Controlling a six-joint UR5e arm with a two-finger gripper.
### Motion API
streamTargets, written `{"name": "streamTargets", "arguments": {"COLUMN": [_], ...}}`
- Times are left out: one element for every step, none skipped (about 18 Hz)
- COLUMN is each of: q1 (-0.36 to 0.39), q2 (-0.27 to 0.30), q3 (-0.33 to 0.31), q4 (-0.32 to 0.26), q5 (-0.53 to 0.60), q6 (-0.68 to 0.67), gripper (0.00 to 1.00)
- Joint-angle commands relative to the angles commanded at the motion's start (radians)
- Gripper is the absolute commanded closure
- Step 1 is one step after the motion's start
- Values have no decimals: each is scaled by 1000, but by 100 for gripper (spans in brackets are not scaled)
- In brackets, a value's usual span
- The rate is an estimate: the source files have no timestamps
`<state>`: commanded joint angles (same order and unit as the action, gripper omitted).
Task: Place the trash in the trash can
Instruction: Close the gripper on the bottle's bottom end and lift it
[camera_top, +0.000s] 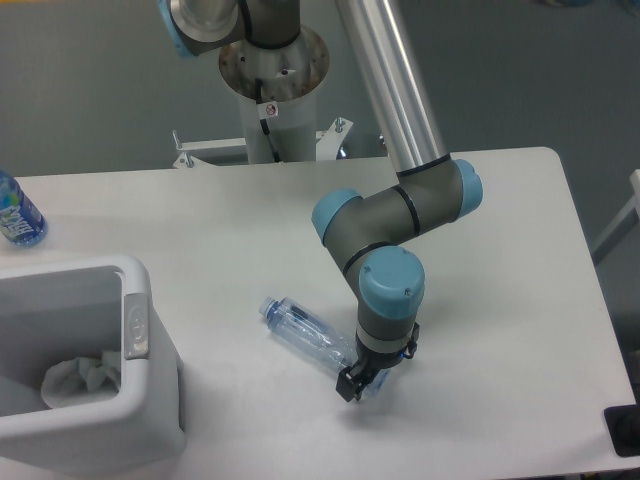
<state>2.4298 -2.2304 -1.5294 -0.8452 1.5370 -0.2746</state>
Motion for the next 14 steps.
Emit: {"name": "streamTargets", "arguments": {"q1": [2,0,0,0,0,0,0,0,0,0,0,0,0,0], "q2": [0,0,-2,0,0,0,0,2,2,2,2,2,5,8], "q3": [-2,-3,-3,-3,-3,-3,-3,-3,-3,-3,-3,-3,-3,-3], "q4": [0,0,0,0,0,0,0,0,0,0,0,0,0,-2], "q5": [0,2,0,0,0,0,0,-5,-6,-8,-8,-8,-9,-9], "q6": [0,0,0,0,0,0,0,0,0,0,2,2,3,3], "gripper": [17,20,24,26,28,30,30,33,35,37,38,38,39,40]}}
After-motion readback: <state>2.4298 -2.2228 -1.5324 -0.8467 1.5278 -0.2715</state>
